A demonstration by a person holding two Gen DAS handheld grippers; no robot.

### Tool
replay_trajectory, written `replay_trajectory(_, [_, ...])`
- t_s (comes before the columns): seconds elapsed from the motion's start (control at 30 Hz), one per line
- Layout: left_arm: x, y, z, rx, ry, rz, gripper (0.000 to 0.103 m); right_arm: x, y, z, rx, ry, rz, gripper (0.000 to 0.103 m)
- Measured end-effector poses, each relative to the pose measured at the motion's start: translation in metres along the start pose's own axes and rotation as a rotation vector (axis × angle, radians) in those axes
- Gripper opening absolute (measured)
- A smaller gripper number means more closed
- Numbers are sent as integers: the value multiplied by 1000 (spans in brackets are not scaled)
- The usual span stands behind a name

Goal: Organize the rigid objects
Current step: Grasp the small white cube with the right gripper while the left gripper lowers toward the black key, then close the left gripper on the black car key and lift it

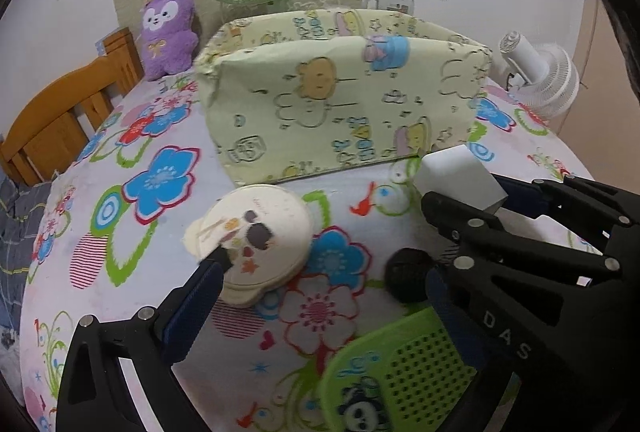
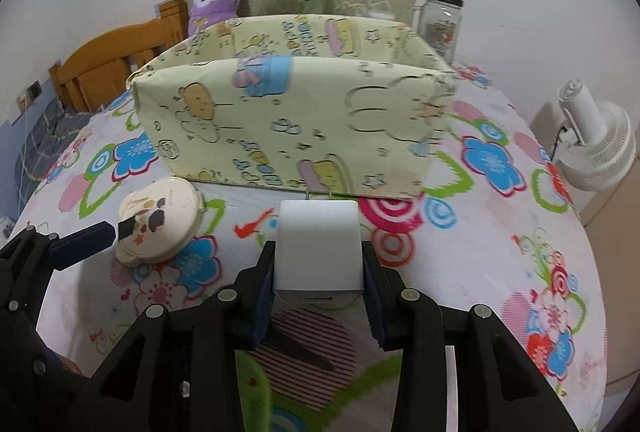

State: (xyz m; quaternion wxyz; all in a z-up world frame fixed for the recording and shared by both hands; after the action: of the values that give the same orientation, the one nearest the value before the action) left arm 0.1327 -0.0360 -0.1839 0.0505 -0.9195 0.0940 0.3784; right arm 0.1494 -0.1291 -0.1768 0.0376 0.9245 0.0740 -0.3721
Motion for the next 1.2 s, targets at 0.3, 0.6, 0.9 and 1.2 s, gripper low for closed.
replay_trajectory(0.3, [6, 18, -2, 7, -16, 18, 85, -5, 29, 9, 55, -7, 22, 42])
replay_trajectory(0.6, [7, 32, 2, -13, -49, 93, 70, -6, 35, 13, 71, -7, 17, 42])
replay_trajectory(0.9, [6, 41, -1, -4, -41, 113, 42, -11, 44, 12, 93, 2, 21, 42])
replay_trajectory(1.2, [13, 36, -10, -31, -40, 108, 39, -12, 54, 8, 119, 15, 29, 42])
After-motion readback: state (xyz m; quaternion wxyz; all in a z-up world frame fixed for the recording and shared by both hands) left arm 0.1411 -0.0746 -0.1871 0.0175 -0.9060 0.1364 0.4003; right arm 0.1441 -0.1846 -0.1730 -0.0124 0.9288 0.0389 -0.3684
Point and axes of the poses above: each gripper's, at about its wrist camera, not at the fingertips, and x roughly the way its jaws point, y to its right, z to its underside, the point moved 4 cm from there along x, roughly the way its jaws point, and after that the axes turned 5 degrees about y, right-handed, at the moved point
